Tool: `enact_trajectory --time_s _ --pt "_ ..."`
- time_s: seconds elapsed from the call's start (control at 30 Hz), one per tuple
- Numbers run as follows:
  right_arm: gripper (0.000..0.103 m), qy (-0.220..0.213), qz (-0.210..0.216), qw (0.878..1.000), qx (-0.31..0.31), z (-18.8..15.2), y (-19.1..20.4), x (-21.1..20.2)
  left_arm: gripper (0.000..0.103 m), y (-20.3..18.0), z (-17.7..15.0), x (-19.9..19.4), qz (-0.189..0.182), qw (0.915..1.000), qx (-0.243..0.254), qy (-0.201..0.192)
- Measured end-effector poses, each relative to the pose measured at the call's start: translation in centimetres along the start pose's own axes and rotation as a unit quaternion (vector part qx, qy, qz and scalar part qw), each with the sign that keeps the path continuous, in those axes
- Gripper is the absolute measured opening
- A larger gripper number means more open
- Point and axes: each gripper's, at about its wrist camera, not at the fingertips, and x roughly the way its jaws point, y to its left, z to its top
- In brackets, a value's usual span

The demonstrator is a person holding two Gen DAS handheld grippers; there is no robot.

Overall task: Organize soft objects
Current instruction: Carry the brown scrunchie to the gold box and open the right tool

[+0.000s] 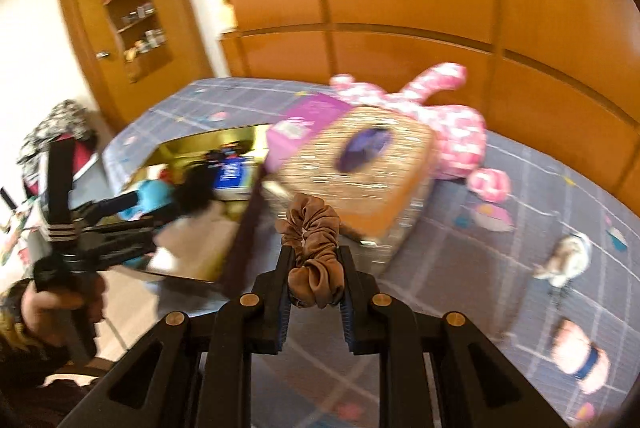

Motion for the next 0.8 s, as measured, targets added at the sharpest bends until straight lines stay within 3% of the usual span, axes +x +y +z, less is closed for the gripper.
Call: enact_trajectory --time_s 0.07,0.27,0.43,0.6,0.8 --pt "0.019 0.002 0.018 1.0 -0.004 0.3 1.3 0.8 0.084 1.3 0.7 -0.3 0.005 0.9999 -0.014 -0.008" --pt "0.019 0.012 0.058 0.998 -0.004 1.6 4.6 3.4 0.084 7.0 2.6 -1.3 0.068 0.9951 -0.061 -0.038" --pt "0.019 0.016 0.075 0.997 0.001 3.0 7.3 5.8 0.084 10.6 2.5 -0.5 0.09 0.9888 -0.116 -0.027" --pt "0.024 0.025 0.08 0.996 0.013 3.9 9.7 9.3 0.084 10.2 2.1 -0.2 0.092 0.99 -0.104 -0.028" --pt "0.028 0.068 0.032 0.997 -0.002 3.0 11.2 14.6 0.084 8.7 1.9 -0.1 0.087 0.9925 -0.08 -0.03"
